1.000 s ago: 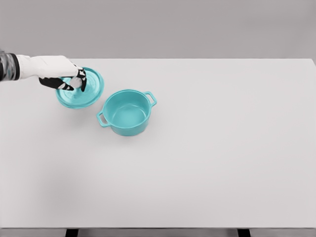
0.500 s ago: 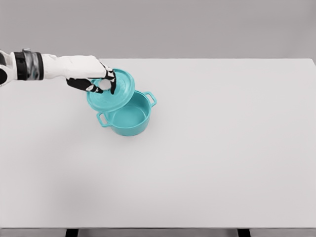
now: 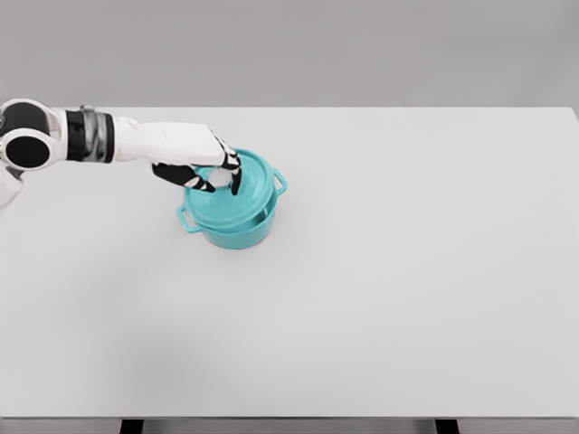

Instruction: Cover the pot with left arm

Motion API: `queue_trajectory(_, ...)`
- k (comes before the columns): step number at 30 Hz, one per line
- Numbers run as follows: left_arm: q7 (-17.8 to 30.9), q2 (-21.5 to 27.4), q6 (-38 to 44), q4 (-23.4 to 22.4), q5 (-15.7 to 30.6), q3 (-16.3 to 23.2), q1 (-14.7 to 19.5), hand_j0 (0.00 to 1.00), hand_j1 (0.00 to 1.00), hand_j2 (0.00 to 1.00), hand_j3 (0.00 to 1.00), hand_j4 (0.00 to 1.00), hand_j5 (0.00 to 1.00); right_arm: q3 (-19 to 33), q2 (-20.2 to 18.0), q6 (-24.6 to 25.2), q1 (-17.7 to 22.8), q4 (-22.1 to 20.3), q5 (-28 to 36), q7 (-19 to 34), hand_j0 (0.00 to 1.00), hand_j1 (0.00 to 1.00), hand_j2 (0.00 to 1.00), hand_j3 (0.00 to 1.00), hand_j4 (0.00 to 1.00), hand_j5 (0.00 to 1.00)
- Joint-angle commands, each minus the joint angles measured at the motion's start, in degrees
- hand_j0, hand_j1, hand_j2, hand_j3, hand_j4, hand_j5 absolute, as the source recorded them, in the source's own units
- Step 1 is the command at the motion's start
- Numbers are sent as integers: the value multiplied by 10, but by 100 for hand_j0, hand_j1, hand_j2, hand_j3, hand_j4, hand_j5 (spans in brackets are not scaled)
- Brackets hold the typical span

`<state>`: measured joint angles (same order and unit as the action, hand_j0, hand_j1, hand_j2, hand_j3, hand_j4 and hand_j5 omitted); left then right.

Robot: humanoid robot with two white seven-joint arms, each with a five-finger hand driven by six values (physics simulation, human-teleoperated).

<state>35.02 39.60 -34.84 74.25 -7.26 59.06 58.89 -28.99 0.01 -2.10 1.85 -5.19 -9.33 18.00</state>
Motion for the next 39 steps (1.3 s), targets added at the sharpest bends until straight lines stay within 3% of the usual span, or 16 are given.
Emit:
queue_trajectory(1,0,-2,6,0,3,5,0,52,52,52,52,52,52,0,0,0,0,0,0,0,100,100,100,100,100,100)
queue_trajectory(14,0,-6,6,-1,3,17,0,60,60,60,60,60,60,0,0,0,0,0,0,0,100,100,100,100,100,100)
queue_trajectory(19,0,-6,6,-1,3,18,0,68,68,68,68,68,68,0,0,0,0,0,0,0,100,100,100,100,100,100)
queue_trajectory(39,0,-8,29,-11,-4,22,4,68,68,68,68,68,68,0,0,0,0,0,0,0,100,100,100,100,100,100)
